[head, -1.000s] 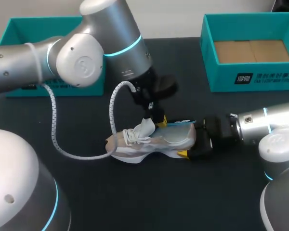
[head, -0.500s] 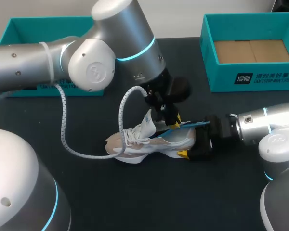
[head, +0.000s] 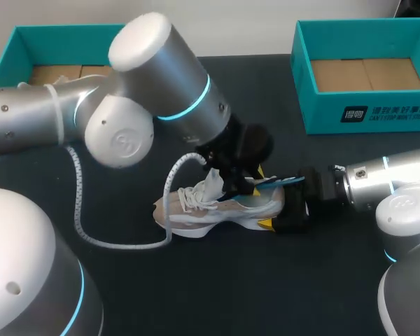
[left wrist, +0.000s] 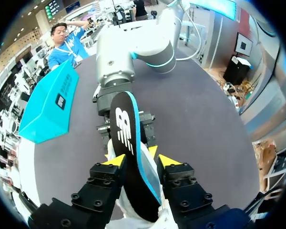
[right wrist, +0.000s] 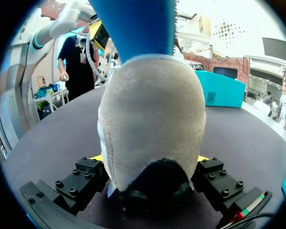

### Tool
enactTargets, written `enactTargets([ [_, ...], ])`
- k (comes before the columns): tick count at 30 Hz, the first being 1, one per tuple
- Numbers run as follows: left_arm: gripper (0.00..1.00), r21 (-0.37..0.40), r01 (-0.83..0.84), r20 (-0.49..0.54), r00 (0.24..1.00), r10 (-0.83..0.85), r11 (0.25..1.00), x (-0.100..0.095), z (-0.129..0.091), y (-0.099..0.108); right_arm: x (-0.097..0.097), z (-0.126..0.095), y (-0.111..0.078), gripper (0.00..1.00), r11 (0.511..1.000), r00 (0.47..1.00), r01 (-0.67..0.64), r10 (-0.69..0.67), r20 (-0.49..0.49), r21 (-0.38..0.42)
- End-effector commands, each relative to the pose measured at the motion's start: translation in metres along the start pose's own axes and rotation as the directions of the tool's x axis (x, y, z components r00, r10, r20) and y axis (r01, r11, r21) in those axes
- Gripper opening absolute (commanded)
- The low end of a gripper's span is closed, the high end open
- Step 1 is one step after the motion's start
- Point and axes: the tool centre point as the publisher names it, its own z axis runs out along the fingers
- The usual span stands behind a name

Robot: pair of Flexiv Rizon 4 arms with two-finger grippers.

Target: Take the shoe out of the shoebox, open the shoe tongue, remove and reinsert the insole, then place the shoe into the shoebox

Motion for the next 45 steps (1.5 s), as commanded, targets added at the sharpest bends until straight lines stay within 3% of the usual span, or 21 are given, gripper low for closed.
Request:
enactTargets([
  [1, 0.41, 0.011, 0.009, 0.052, 0.999, -0.01, 1.0, 0.003, 0.012, 0.0, 0.002, 0.004, -0.004, 0.0, 1.0, 1.0, 0.0, 0.0, 0.002, 0.002],
  [8, 0.34, 0.024, 0.041, 0.123, 0.991, -0.044, 0.999, -0.006, 0.031, -0.005, 0.002, 0.004, -0.004, 0.0, 1.0, 1.0, 0.0, 0.0, 0.002, 0.002],
  [19, 0.36, 0.015, 0.082, 0.164, 0.983, -0.084, 0.996, -0.021, 0.045, 0.0, 0.002, 0.004, -0.004, 0.0, 1.0, 1.0, 0.0, 0.0, 0.002, 0.002],
  [22, 0.27, 0.019, 0.088, 0.159, 0.983, -0.09, 0.996, -0.022, 0.046, -0.001, 0.002, 0.004, -0.004, 0.0, 1.0, 1.0, 0.0, 0.0, 0.002, 0.002],
  [25, 0.0, 0.027, 0.095, 0.144, 0.985, -0.098, 0.995, -0.021, 0.047, -0.001, 0.002, 0.004, -0.004, 0.0, 1.0, 1.0, 0.0, 0.0, 0.002, 0.002],
  [26, 0.0, 0.028, 0.095, 0.144, 0.985, -0.098, 0.995, -0.02, 0.045, 0.0, 0.002, 0.004, -0.004, 0.0, 1.0, 1.0, 0.0, 0.0, 0.002, 0.002],
  [34, 0.0, 0.074, 0.104, 0.118, 0.987, -0.112, 0.992, -0.01, 0.012, -0.006, 0.002, 0.004, -0.004, 0.0, 1.0, 1.0, 0.0, 0.0, 0.002, 0.002],
  [45, 0.0, 0.227, 0.15, 0.072, 0.983, -0.17, 0.962, -0.015, -0.057, -0.054, 0.002, 0.004, -0.004, 0.0, 1.0, 1.0, 0.0, 0.0, 0.002, 0.002],
])
